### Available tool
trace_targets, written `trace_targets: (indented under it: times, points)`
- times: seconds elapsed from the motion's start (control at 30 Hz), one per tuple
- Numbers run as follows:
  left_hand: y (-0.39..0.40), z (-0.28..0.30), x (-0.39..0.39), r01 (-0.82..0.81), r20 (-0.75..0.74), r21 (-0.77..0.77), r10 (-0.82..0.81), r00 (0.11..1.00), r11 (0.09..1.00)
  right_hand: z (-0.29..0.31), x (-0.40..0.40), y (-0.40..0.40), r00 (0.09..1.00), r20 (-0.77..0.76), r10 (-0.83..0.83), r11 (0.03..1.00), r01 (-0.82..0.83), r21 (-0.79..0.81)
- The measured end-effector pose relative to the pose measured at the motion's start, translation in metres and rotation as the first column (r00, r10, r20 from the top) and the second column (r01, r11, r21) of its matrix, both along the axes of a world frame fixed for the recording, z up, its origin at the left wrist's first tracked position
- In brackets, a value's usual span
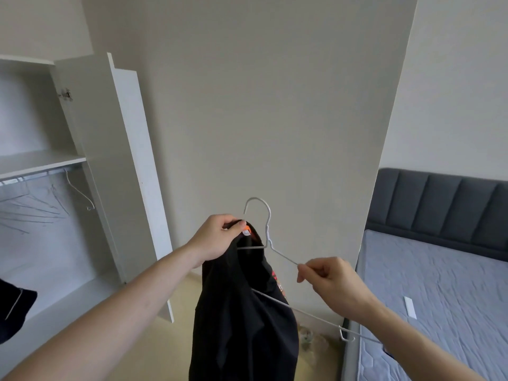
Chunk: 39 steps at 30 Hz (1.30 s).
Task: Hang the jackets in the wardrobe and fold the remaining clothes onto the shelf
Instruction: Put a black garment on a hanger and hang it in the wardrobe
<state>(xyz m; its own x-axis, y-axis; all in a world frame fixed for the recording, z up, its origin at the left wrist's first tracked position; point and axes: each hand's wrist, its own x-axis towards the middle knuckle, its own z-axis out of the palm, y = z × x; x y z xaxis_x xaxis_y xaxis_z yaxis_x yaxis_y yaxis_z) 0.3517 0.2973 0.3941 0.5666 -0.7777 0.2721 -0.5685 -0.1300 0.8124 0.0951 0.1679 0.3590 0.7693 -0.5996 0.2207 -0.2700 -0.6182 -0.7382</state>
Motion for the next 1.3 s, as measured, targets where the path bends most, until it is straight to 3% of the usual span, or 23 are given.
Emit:
trace_targets:
  times: [0.07,0.17,0.33,0.43,0.57,0.67,0.73,0.77,0.83,0.93,1.07,1.13,1.2,1.3]
  points:
    - [0.000,-0.002,0.006,-0.022,0.020,0.042,0.021,1.000,0.999,0.006,-0.005,-0.006,0.999,0.032,-0.038,0.999,0.038,0.001]
    - [-0.003,-0.003,0.000,0.007,-0.087,-0.015,-0.008,0.996,1.000,0.008,-0.012,-0.011,0.998,0.049,-0.050,0.999,0.050,0.008]
    - [-0.021,0.010,-0.038,0.170,-0.259,-0.225,-0.227,0.939,0.959,-0.007,-0.003,0.002,0.999,0.028,-0.042,0.998,0.041,0.049]
    - [-0.021,0.017,-0.049,0.301,-0.273,-0.240,-0.361,0.892,0.923,-0.011,-0.011,-0.001,0.993,0.102,-0.065,0.990,0.052,0.132]
    - [-0.015,0.013,-0.053,0.417,-0.072,0.010,-0.416,0.907,0.909,-0.012,-0.025,-0.010,0.980,0.186,-0.078,0.991,0.056,0.119]
    - [-0.013,0.014,-0.042,0.251,0.283,0.143,-0.283,0.917,0.957,-0.018,-0.030,-0.010,0.974,0.212,-0.080,0.991,0.055,0.125]
    - [-0.011,0.017,-0.029,0.165,0.503,0.199,-0.245,0.829,0.966,-0.021,-0.031,-0.010,0.970,0.230,-0.079,0.991,0.051,0.127]
    - [-0.010,0.016,-0.022,0.144,0.540,0.241,-0.256,0.802,0.960,-0.022,-0.031,-0.010,0.967,0.240,-0.082,0.990,0.051,0.131]
    - [-0.007,0.013,-0.012,0.150,0.473,0.299,-0.282,0.835,0.943,-0.021,-0.031,-0.009,0.963,0.258,-0.081,0.987,0.042,0.152]
    - [-0.006,0.008,-0.002,0.192,0.435,0.213,-0.269,0.859,0.958,-0.013,-0.027,-0.005,0.955,0.284,-0.089,0.994,0.069,0.080]
    - [-0.007,0.012,0.009,0.157,0.441,0.098,-0.185,0.879,0.983,-0.001,-0.027,0.010,0.839,0.522,-0.155,0.965,0.241,-0.101]
    - [-0.007,0.017,0.015,0.126,0.420,0.064,-0.141,0.897,0.990,-0.010,-0.026,0.025,0.823,0.559,-0.098,0.968,0.210,-0.140]
    - [-0.005,0.023,0.017,0.116,0.400,0.029,-0.118,0.909,0.993,-0.028,-0.023,0.038,0.880,0.472,-0.056,0.992,0.101,-0.070]
    - [-0.001,0.032,0.016,0.116,0.376,-0.017,-0.101,0.921,0.993,-0.048,-0.013,0.039,0.952,0.300,-0.061,0.980,0.000,0.201]
